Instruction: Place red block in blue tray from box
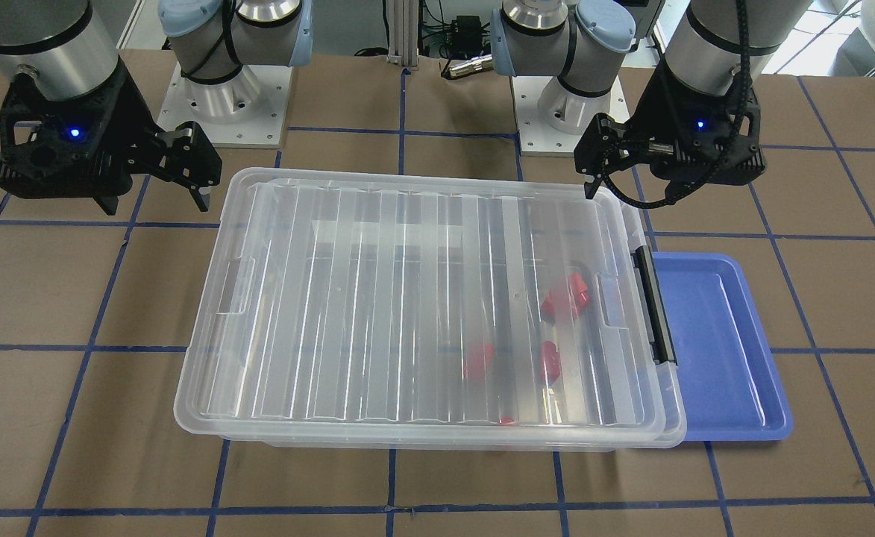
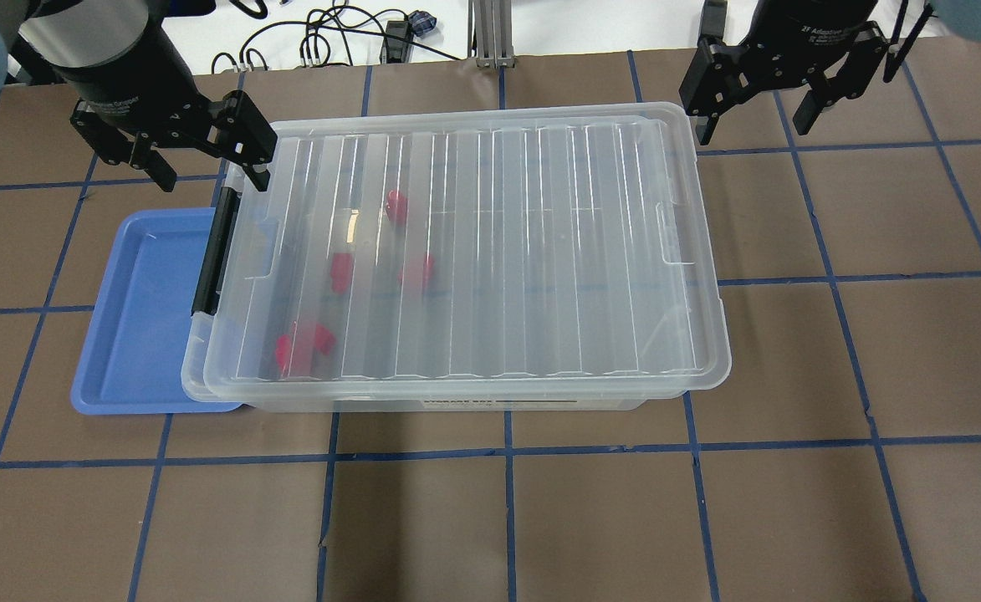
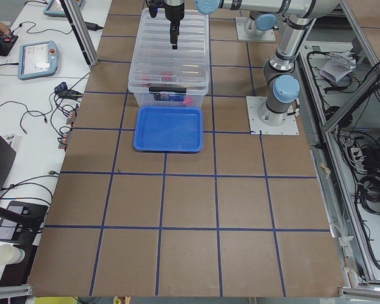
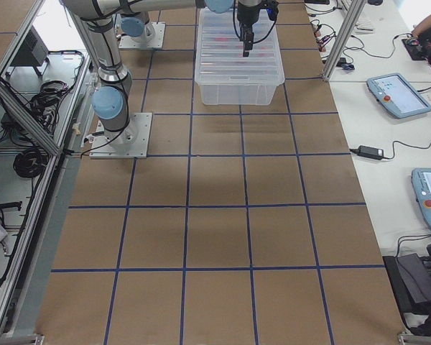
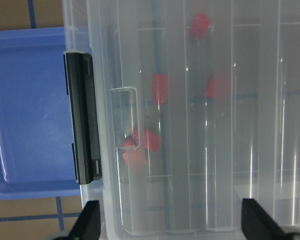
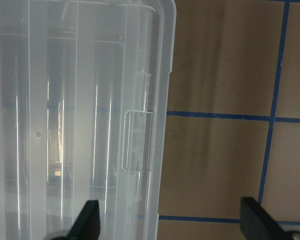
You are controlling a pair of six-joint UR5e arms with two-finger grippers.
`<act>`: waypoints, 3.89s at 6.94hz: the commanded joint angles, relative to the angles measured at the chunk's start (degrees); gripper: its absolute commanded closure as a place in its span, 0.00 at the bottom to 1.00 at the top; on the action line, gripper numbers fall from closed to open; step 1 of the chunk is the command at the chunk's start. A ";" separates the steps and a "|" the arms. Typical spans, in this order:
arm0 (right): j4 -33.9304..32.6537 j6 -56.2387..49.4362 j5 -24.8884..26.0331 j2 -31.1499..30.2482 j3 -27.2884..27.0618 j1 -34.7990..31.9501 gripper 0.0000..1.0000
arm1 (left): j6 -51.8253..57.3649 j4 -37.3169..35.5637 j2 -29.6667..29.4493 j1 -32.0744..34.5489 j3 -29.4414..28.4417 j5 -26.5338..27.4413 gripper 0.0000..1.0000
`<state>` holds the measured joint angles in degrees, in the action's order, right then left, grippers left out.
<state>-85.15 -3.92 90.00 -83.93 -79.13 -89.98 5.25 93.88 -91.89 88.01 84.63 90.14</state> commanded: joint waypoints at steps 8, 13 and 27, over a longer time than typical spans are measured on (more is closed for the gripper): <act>-2.27 0.05 1.76 0.17 -8.27 1.55 0.00 | 0.19 0.60 0.04 0.14 -0.34 0.65 0.00; -29.19 0.06 0.44 2.81 -22.91 1.65 0.00 | -0.33 1.31 0.21 0.40 -0.35 0.57 0.00; -27.35 -5.92 8.53 3.34 -23.08 16.14 0.00 | 0.01 -9.63 -8.91 4.26 0.25 -1.46 0.00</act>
<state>-112.65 -9.58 98.54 -80.59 -102.22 -74.88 4.88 88.65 -99.49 91.59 83.23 88.46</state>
